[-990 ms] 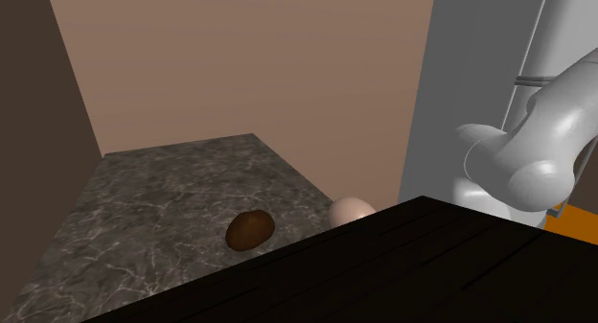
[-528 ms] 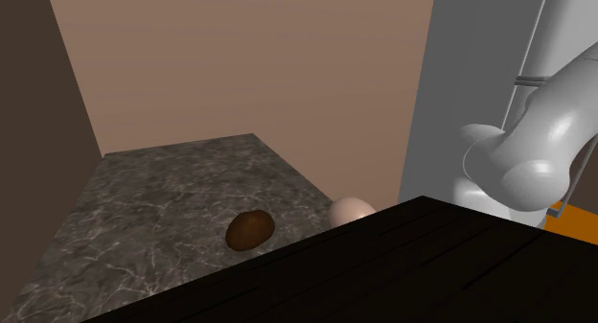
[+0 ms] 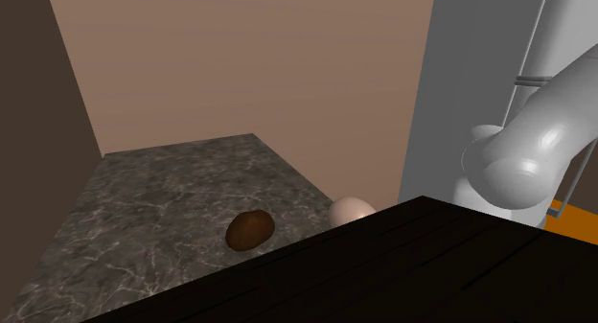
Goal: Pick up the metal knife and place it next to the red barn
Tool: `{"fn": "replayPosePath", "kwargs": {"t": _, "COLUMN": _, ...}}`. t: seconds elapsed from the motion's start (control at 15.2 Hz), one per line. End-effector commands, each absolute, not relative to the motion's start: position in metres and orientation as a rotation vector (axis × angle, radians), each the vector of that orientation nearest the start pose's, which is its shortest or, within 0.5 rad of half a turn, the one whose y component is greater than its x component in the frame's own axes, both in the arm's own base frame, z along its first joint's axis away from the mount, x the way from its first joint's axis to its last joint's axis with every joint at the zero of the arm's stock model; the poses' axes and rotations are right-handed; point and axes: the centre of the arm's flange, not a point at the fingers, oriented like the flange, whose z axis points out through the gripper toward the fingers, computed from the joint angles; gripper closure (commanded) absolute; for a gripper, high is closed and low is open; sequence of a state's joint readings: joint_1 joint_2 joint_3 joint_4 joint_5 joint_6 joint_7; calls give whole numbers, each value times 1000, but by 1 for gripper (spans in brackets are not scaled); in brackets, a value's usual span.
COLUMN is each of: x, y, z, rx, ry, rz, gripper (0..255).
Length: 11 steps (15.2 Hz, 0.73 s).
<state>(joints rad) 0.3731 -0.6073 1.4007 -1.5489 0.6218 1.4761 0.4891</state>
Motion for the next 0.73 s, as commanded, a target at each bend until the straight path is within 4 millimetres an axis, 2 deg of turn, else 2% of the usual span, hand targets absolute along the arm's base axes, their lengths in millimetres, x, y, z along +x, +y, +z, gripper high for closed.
{"fn": "replayPosePath", "kwargs": {"t": 0.0, "x": -354, "y": 455, "z": 599, "rx": -2452, "ry": -1920, "rz": 18, "gripper": 255}}
{"fn": "replayPosePath", "kwargs": {"t": 0.66, "x": -354, "y": 455, "z": 546, "rx": -2452, "ry": -1920, "rz": 18, "gripper": 255}}
